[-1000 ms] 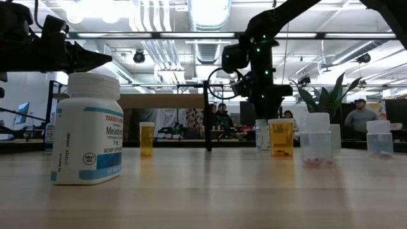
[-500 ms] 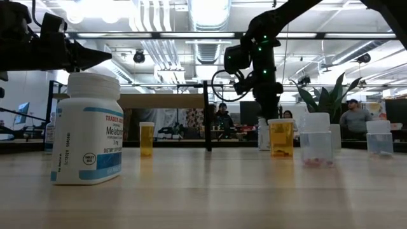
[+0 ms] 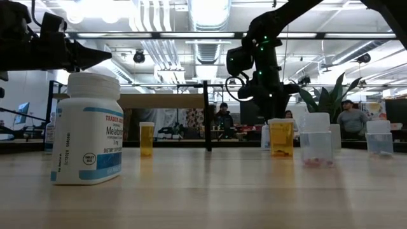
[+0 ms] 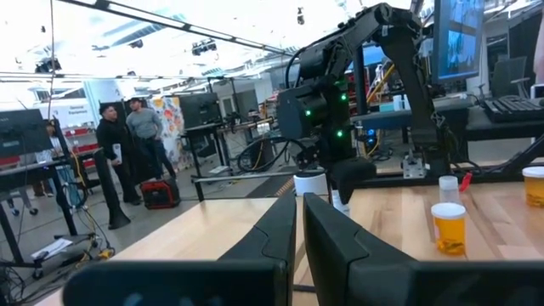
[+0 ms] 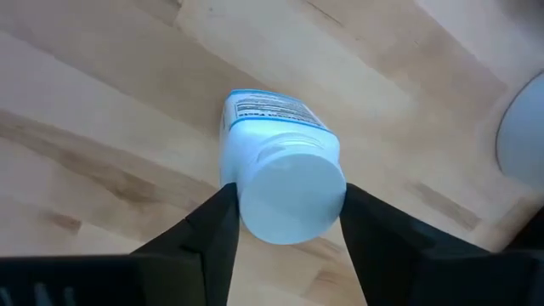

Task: Pick and place medicine bottles onto shelf by color
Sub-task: Put the top white pill bottle on the shelf

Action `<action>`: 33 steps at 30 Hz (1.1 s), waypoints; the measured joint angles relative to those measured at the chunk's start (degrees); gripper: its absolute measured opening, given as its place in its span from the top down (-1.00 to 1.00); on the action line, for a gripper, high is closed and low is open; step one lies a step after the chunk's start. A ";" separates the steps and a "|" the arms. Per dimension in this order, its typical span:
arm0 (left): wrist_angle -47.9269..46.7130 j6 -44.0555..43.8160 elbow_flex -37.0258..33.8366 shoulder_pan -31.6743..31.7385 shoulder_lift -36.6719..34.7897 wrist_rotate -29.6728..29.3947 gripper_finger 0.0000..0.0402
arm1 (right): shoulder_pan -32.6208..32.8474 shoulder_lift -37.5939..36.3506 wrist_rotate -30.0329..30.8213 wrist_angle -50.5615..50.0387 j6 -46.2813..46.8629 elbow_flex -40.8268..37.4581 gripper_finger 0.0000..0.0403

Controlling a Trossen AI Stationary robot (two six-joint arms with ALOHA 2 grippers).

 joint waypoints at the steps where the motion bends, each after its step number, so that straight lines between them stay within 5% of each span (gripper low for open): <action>1: 0.00 0.00 0.00 0.00 0.11 0.01 0.96 | 0.00 0.00 -0.02 0.04 0.00 0.00 0.07; 8: -0.04 -0.04 0.00 0.01 1.18 0.01 0.96 | 0.00 -0.04 0.05 0.15 -5.08 0.00 -0.24; 16: 0.09 -0.02 0.00 0.01 2.26 0.01 0.96 | 0.65 -0.04 0.11 -1.01 -25.30 2.95 -0.51; 25: 1.11 -0.02 0.00 0.01 4.25 -0.01 0.96 | 3.45 -0.61 4.60 -4.91 -52.72 9.45 -0.53; 33: 1.33 -0.02 0.00 -0.01 6.45 -0.01 0.96 | 3.95 -0.59 6.01 -4.88 -56.47 5.79 -0.48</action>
